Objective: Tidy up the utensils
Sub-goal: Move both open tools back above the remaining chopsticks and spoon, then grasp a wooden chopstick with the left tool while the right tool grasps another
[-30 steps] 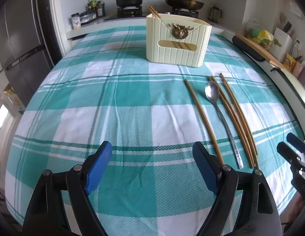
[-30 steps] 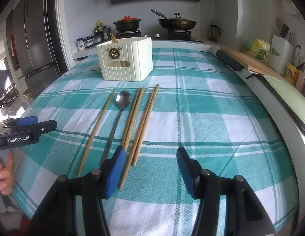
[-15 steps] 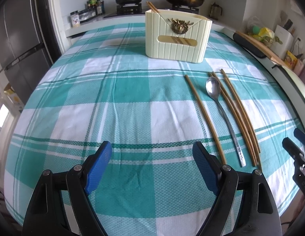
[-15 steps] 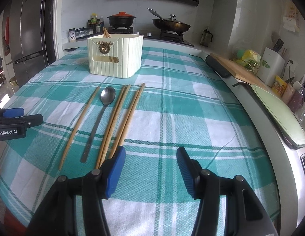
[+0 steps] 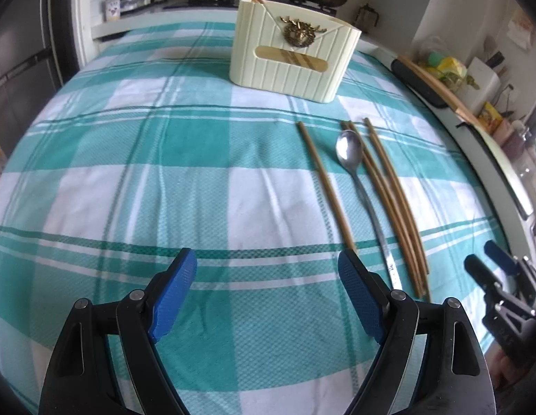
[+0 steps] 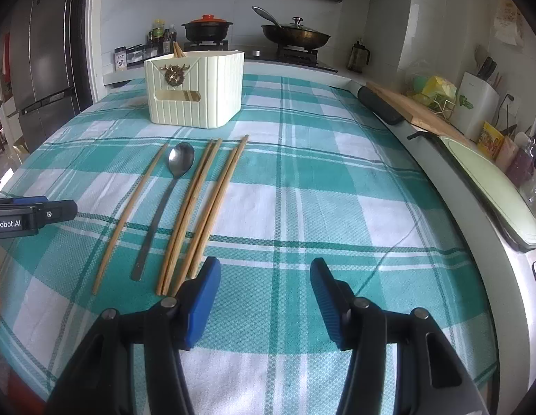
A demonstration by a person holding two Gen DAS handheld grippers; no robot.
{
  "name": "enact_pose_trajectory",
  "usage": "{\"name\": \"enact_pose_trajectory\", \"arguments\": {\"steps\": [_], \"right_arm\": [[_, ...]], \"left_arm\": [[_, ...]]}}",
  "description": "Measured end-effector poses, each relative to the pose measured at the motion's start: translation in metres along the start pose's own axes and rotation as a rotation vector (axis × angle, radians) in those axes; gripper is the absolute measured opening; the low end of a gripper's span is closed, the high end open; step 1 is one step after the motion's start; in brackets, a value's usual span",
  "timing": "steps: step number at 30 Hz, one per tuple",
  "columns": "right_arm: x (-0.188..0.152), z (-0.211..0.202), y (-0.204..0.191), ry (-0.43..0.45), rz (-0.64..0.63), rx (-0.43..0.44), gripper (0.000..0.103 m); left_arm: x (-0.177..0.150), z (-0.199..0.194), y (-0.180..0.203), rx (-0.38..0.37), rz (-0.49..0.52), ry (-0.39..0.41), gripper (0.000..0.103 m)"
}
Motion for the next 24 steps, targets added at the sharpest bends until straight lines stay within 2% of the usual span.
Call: {"name": "enact_pose_trajectory", "arguments": {"steps": [3, 8, 16, 20, 24], "right_arm": [[0.000, 0.001, -0.004, -0.003, 0.002, 0.017, 0.055], [0.004, 0.000, -0.005, 0.015, 0.012, 0.034, 0.055], [0.038, 0.039, -0.001, 0.000, 0.082, 0.150, 0.054], [0.049, 0.075, -0.009, -0.078, 0.097, 0.211, 0.032], [0.050, 0.097, -0.020, -0.133, 0.078, 0.224, 0.030]], "left_arm": [[0.011, 0.009, 0.013, -0.044, 0.016, -0.009, 0.085], [0.031, 0.032, 0.035, -0.035, 0.072, -0.032, 0.085], [0.046, 0.069, 0.042, 0.052, 0.120, -0.071, 0.078], [0.045, 0.070, 0.044, 0.101, 0.165, -0.059, 0.074], [0.041, 0.068, 0.042, 0.135, 0.210, -0.047, 0.073]]}}
Point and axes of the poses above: each gripper's, at about its wrist camera, not at the fingertips, and z roughly the way its jaws point, y to its right, x to its top, the point moved 7 cm from there along z, roughly the way its jaws point, and after that the axes turned 1 degree about x, right-handed, at the moved point
